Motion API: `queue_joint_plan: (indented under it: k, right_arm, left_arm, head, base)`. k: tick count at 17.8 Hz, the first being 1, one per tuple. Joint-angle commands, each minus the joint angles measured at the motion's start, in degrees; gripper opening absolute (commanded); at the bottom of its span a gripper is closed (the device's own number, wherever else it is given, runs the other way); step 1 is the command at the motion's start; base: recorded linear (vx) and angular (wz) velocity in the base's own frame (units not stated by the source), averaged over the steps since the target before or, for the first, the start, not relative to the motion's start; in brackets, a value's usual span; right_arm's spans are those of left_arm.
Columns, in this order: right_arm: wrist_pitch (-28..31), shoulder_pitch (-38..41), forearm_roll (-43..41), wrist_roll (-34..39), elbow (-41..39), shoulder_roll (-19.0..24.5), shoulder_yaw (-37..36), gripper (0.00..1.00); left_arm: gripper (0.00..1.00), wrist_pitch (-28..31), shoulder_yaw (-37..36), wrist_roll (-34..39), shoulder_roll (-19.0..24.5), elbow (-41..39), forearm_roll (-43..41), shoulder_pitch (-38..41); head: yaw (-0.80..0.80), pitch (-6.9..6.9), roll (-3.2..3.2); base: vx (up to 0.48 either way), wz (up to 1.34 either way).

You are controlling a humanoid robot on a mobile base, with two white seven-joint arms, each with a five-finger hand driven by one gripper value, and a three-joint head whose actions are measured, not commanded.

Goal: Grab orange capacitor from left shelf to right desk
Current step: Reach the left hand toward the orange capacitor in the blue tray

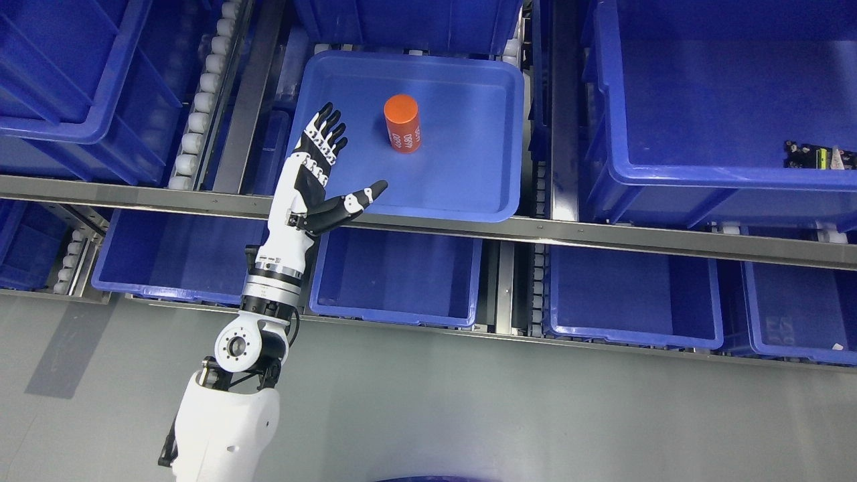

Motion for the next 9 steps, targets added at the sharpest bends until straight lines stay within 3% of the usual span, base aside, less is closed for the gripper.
queue_joint_plan:
  k: [1,9]
  right_arm:
    - [-0.02,1.32,0.35,0.03,-1.0,-1.0,-0.62,1.0]
    - [-0.02,1.32,0.35,0.03,-1.0,-1.0,-0.62,1.0]
  left_arm:
    - [1.0,1.11,0.46,-0.07,1.0,0.13,0.0,-0.21]
    - [1.0,4.62,1.34,-0.42,1.0,8.11,-0.09,-8.63]
  head:
    - [0.0,0.0,0.0]
    - [0.0,0.0,0.0]
  base:
    - [0.0,0.0]
    - [0.0,0.0]
